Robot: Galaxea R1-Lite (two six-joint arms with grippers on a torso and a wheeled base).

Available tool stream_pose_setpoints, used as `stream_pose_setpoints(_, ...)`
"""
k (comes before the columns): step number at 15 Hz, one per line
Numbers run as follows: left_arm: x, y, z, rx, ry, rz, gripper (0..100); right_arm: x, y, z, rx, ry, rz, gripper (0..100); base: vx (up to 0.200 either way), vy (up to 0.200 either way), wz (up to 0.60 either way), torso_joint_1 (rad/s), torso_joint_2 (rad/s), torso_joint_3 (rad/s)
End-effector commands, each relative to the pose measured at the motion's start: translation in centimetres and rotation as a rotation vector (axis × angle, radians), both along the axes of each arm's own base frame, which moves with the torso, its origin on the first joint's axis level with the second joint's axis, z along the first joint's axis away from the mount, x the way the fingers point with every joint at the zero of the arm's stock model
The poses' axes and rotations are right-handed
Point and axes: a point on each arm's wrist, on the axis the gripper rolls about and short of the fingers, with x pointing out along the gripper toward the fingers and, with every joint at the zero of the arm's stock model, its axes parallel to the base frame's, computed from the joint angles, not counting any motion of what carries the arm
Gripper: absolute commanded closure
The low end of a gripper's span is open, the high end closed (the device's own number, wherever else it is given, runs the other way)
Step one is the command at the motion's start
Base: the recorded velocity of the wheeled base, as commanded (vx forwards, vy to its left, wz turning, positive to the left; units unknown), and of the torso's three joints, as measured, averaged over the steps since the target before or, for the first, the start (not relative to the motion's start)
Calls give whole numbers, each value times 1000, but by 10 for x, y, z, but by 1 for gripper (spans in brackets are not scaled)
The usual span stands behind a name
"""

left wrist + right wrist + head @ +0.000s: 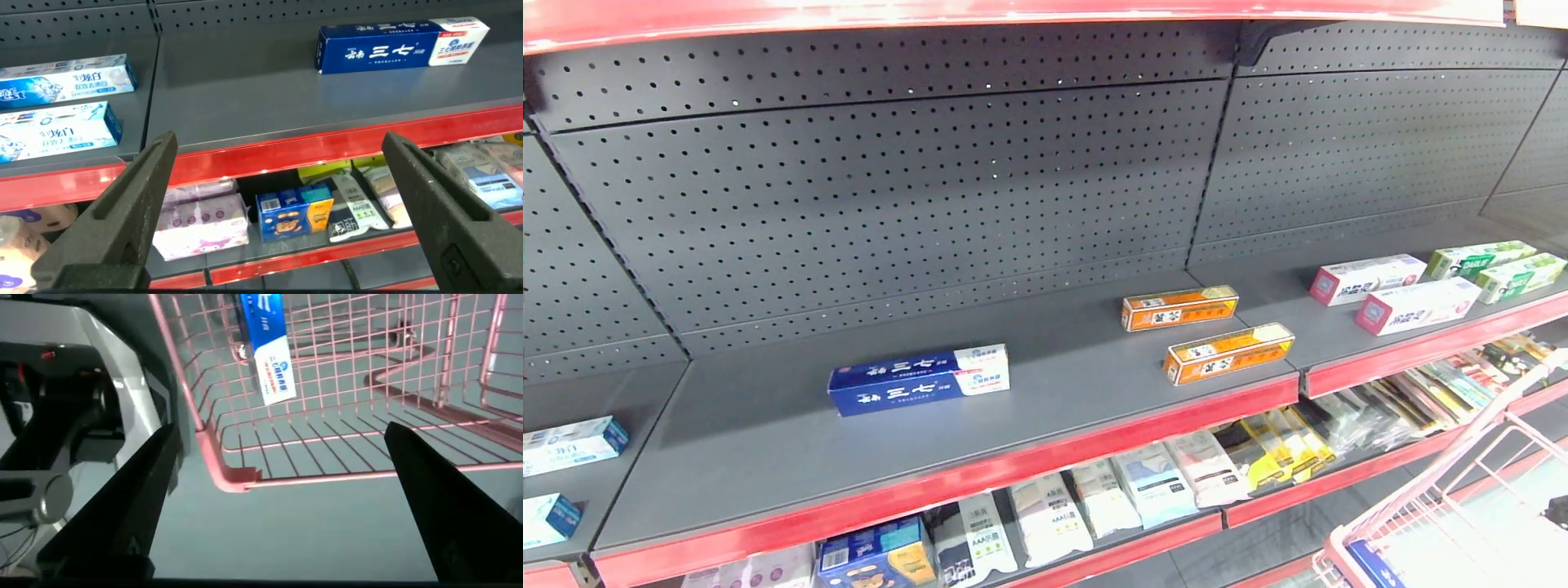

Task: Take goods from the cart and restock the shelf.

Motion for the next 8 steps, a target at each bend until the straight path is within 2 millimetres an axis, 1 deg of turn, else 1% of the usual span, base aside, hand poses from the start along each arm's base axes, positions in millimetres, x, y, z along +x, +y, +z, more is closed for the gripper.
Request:
stream_pose_setpoints(1, 0, 0, 0, 0, 0, 1, 0, -2, -7, -8, 15, 15, -24, 0, 0, 0, 0, 0, 0, 0)
stream_pose_setpoints(3, 0, 0, 0, 0, 0, 1, 0, -5, -12, -11, -7, 54, -41, 0, 0, 0, 0, 0, 0, 0)
stream_pose_setpoints(7, 0, 0, 0, 0, 0, 1, 0, -6, -15, -16, -12, 72, -8, 0, 0, 0, 0, 0, 0, 0)
stream_pose_setpoints(8, 0, 0, 0, 0, 0, 1, 0, -6, -15, -17, -15, 73, 2, 0, 0, 0, 0, -100, 203, 100)
